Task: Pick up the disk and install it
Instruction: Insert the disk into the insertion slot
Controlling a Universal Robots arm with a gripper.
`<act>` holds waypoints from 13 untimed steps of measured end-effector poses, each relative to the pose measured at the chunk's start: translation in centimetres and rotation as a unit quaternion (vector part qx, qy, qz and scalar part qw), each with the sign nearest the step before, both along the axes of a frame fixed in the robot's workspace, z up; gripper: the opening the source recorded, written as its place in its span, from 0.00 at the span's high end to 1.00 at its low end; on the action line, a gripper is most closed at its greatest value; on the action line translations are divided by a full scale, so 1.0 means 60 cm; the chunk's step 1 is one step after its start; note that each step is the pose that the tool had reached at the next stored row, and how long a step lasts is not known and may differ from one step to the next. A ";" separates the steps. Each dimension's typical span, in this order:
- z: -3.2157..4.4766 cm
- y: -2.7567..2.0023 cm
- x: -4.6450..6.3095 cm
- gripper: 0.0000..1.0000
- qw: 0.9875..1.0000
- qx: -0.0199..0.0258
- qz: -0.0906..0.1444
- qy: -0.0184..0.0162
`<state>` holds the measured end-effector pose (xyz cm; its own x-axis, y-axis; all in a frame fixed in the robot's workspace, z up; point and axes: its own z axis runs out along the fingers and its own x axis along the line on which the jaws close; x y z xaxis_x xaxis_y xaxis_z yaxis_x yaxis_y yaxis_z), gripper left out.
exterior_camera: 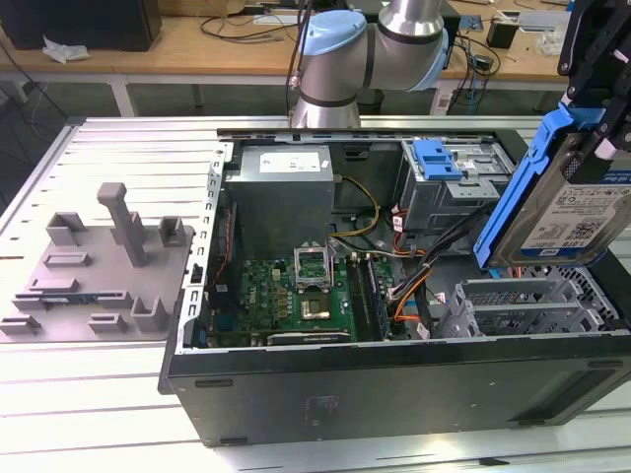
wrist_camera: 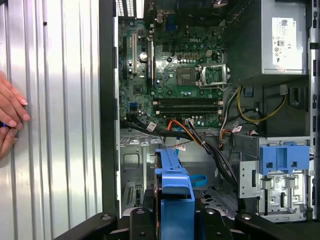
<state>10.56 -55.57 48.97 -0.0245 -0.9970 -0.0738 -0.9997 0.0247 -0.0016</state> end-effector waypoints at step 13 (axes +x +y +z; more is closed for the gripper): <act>-0.005 0.0000 0.000 0.63 1.000 0.000 0.000 -0.001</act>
<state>10.56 -55.57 48.64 -0.0239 -0.9970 -0.0739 -0.9997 0.0243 -0.0037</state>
